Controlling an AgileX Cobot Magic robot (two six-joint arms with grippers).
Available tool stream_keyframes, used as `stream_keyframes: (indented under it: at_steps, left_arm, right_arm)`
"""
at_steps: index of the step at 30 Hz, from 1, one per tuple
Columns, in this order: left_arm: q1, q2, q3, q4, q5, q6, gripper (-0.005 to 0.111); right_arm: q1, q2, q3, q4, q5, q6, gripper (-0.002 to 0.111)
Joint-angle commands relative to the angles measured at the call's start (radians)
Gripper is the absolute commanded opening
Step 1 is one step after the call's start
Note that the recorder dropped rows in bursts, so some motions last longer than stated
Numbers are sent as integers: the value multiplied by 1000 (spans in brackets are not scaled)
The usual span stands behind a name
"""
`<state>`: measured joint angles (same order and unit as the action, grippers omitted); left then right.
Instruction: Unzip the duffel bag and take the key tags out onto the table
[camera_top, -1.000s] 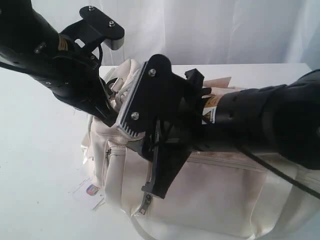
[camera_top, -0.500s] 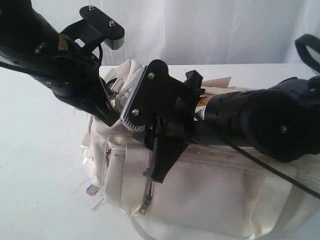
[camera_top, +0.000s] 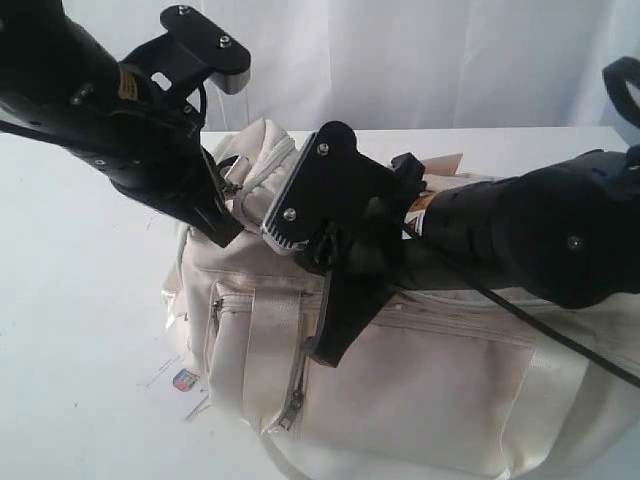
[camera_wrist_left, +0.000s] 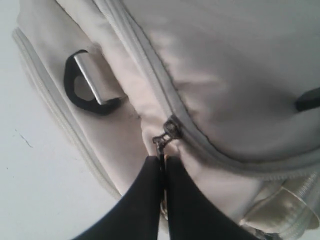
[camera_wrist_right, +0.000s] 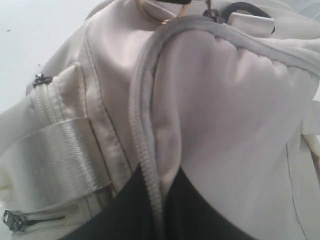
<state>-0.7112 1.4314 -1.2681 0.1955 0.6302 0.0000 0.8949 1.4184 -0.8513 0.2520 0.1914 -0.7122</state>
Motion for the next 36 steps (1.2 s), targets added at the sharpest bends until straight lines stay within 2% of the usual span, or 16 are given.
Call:
stream_keyframes:
  at_steps: [1,5,8,12,17,19,22,28,32,36]
  left_arm:
    - [2,-12,-2,33,-88,0,0]
    - [9,-10,-2,51,-132,0,0]
    - [65,-10,-2,51,-151,-19,0]
    - [107,-10,-2,44,-213,-21,0]
    - [107,1,-2,31,-238,-21,0]
    - [107,31,-37,-11,-165,-16,0]
    - [107,79,-156,-138,-2,123,0]
    - [109,169,-389,-150,204,159,0]
    - [109,230,-455,-173,292,189,0]
    - [109,283,-488,-188,287,206,0]
  right_arm:
    - [-8,2,4,8,59,25,0]
    - [-8,2,4,8,78,43,0]
    - [-8,2,4,10,97,63,0]
    - [-8,2,4,10,106,66,0]
    - [-8,2,4,13,120,66,0]
    - [-8,2,4,13,120,66,0]
    - [-8,2,4,13,122,66,0]
    - [-8,2,4,17,122,66,0]
    - [-8,2,4,20,123,66,0]
    - [-8,2,4,19,136,66,0]
